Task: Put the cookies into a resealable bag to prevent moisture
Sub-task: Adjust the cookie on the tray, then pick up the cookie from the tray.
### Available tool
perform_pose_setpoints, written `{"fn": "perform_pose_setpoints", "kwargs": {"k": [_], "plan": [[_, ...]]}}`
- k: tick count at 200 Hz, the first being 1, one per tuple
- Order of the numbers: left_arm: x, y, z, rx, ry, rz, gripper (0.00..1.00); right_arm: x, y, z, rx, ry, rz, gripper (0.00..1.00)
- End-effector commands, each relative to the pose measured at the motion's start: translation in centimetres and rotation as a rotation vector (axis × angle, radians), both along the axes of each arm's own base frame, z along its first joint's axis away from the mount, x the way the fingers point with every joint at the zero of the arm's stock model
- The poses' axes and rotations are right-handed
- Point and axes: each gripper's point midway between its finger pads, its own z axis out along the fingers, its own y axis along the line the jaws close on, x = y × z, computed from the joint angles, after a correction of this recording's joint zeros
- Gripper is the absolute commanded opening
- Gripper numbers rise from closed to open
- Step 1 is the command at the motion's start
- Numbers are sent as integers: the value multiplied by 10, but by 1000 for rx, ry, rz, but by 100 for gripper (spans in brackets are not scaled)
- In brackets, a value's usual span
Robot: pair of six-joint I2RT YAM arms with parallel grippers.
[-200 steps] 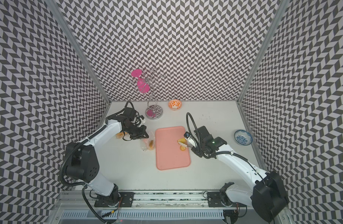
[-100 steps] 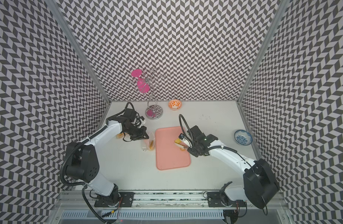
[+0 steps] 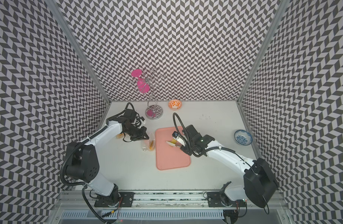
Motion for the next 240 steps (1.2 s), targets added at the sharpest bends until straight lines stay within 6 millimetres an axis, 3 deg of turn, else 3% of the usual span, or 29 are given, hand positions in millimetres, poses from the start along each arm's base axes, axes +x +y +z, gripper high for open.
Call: {"fn": "perform_pose_setpoints", "kwargs": {"k": [1, 20, 64, 152, 240], "plan": [[-1, 0, 7, -11, -36, -16, 0, 7, -5, 20, 50, -82, -69, 51], [-2, 0, 5, -9, -31, -19, 0, -1, -16, 6, 7, -32, -98, 52], [-1, 0, 3, -9, -27, -21, 0, -14, -7, -7, 25, 20, -21, 54], [-4, 0, 2, -6, -25, -19, 0, 3, 3, -24, -17, 0, 16, 59], [-4, 0, 2, -9, -21, -17, 0, 8, 3, -31, -67, 28, 15, 47]]}}
